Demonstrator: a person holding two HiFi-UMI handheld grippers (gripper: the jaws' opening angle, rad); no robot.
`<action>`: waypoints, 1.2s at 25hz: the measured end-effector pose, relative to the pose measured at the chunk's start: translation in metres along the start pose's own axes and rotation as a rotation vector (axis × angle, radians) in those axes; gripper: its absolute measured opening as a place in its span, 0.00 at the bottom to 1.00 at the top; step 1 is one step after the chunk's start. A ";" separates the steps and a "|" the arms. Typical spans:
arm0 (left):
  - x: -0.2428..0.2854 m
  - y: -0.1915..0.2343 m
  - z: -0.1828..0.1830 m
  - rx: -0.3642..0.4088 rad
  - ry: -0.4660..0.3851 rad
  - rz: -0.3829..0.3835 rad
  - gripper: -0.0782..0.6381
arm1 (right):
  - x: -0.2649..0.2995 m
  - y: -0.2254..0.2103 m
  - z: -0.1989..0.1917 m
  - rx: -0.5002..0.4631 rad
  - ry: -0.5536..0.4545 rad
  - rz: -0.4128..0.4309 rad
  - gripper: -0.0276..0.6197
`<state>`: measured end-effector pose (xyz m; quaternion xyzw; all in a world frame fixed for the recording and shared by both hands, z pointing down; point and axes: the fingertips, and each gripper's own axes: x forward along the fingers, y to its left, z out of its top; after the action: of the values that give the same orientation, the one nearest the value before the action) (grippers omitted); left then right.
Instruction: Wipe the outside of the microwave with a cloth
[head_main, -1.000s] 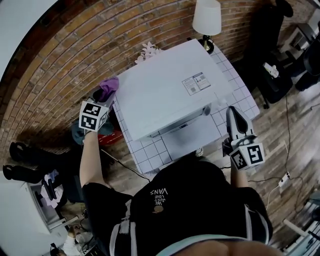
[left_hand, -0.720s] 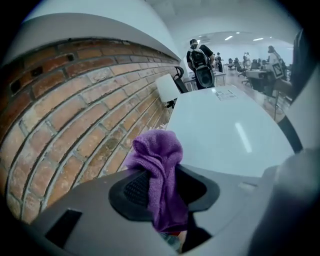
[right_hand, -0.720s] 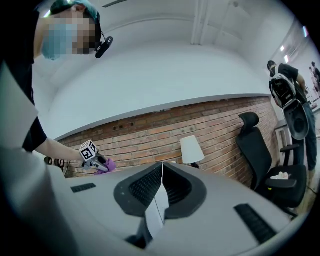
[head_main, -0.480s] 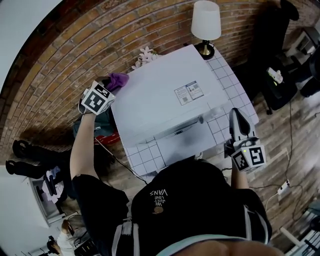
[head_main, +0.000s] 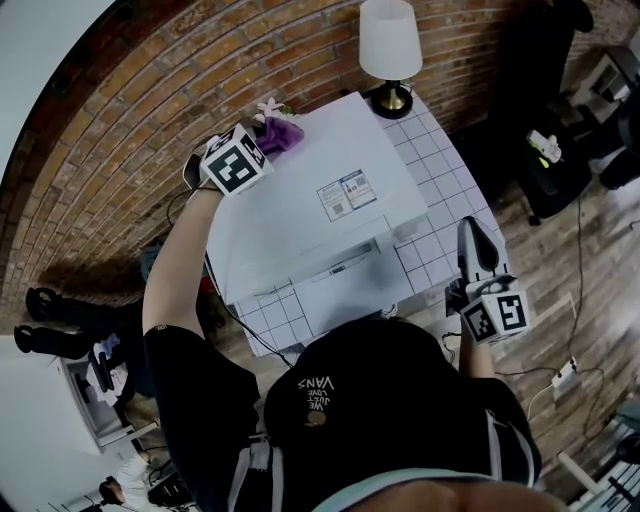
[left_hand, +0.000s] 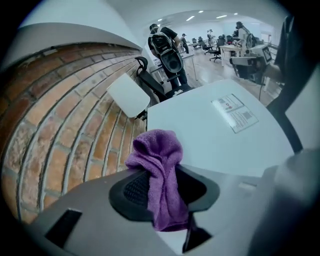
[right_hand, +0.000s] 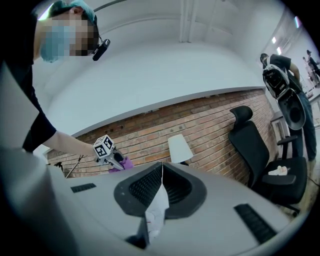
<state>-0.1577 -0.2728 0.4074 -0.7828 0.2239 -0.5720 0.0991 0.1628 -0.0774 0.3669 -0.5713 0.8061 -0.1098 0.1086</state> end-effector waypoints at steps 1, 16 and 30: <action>0.005 0.000 0.011 0.019 0.004 -0.007 0.31 | -0.002 -0.005 0.001 0.004 0.001 -0.006 0.05; 0.052 0.002 0.131 0.170 -0.037 -0.043 0.31 | -0.027 -0.050 0.002 0.029 -0.005 -0.110 0.05; -0.050 -0.016 0.018 0.132 -0.118 0.028 0.31 | 0.009 0.043 -0.015 -0.004 0.031 0.023 0.05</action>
<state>-0.1486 -0.2374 0.3659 -0.8037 0.1906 -0.5370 0.1716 0.1168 -0.0712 0.3675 -0.5606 0.8143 -0.1158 0.0961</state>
